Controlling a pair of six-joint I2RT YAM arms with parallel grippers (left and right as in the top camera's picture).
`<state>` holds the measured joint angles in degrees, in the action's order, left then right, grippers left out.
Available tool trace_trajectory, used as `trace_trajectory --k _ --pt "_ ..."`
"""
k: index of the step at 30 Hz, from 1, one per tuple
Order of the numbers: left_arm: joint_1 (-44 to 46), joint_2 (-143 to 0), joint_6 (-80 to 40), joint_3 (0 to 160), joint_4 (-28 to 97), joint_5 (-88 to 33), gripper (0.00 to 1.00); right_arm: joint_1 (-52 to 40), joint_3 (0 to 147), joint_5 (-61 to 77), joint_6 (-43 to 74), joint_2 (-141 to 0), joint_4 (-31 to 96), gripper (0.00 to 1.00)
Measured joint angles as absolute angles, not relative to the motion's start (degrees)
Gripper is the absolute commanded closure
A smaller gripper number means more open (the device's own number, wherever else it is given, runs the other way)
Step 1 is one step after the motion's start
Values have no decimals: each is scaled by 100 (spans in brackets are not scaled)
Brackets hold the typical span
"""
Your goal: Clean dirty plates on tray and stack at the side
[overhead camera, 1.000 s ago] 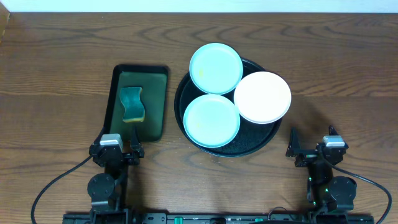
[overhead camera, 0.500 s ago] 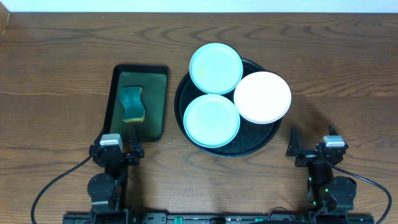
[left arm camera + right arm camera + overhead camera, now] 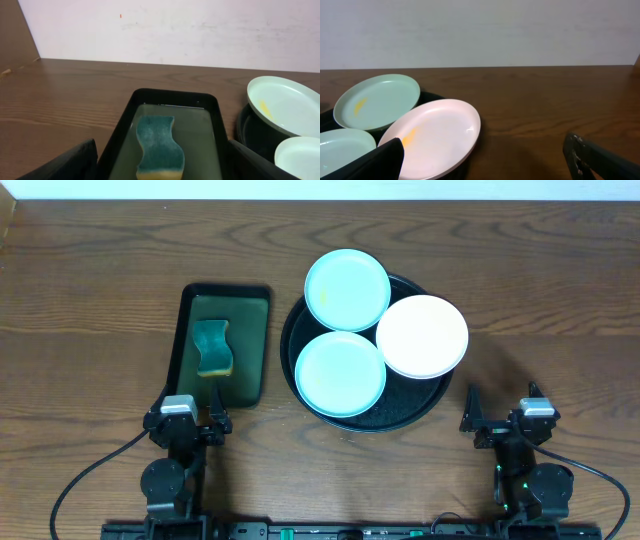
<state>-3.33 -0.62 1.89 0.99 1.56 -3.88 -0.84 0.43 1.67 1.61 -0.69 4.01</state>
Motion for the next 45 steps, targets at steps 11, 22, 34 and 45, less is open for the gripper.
trace_trajectory --k 11,22,34,45 --pt "-340 -62 -425 64 -460 -1122 18 -84 43 167 161 -69 401 1" --pt "-338 -102 -1933 176 -2600 -2716 18 -84 43 167 161 -69 403 1" --pt "-355 -4582 -720 4912 2449 -3291 18 -84 40 165 143 -69 397 1" --pt "-642 -7297 -1057 6785 4152 -1594 18 -84 40 165 143 -69 401 1"
